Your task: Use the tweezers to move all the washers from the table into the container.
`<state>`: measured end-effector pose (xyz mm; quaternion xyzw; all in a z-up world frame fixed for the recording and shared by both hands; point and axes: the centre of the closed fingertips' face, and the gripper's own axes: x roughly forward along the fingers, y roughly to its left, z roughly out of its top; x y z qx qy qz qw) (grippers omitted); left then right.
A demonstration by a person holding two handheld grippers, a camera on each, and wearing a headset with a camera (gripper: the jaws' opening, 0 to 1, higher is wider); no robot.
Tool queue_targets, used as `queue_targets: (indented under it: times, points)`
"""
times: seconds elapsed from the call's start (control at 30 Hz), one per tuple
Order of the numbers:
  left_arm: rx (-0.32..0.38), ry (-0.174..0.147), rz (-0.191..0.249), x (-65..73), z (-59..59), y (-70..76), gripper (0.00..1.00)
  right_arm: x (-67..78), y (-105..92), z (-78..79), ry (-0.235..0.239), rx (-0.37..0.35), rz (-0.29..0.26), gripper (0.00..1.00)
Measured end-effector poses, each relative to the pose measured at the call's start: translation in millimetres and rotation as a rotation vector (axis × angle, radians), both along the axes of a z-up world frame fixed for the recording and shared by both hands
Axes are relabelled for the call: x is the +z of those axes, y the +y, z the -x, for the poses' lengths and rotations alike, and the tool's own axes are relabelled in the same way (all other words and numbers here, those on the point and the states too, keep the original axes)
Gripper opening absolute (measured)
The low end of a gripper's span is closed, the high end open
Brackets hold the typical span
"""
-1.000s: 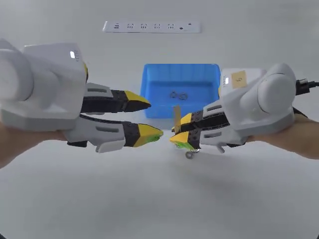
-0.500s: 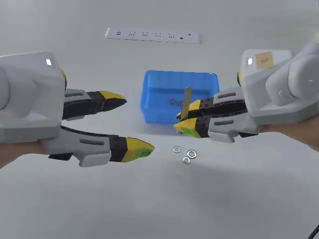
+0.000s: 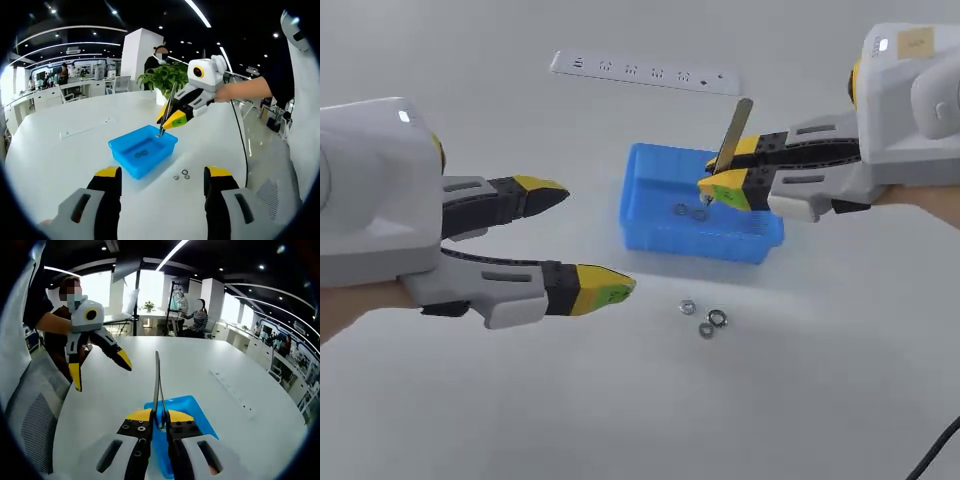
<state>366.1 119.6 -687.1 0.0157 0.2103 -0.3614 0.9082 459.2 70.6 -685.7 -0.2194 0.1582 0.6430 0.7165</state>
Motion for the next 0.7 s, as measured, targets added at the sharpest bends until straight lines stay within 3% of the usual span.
queue_targets:
  times: [0.2, 0.57, 0.7]
  points:
    - [0.028, 0.020, 0.001, -6.6, -0.4, 5.7, 0.73, -18.7, 9.7, -19.4, 0.012, -0.006, 0.023, 0.11]
    - [0.043, 0.049, -0.011, -15.9, -0.7, 8.2, 0.73, -67.2, 12.7, -29.3, 0.046, 0.016, 0.100, 0.11]
    - [0.045, 0.054, -0.011, -17.9, -2.6, 9.4, 0.73, -74.2, 11.5, -29.6, 0.047, 0.014, 0.103, 0.11]
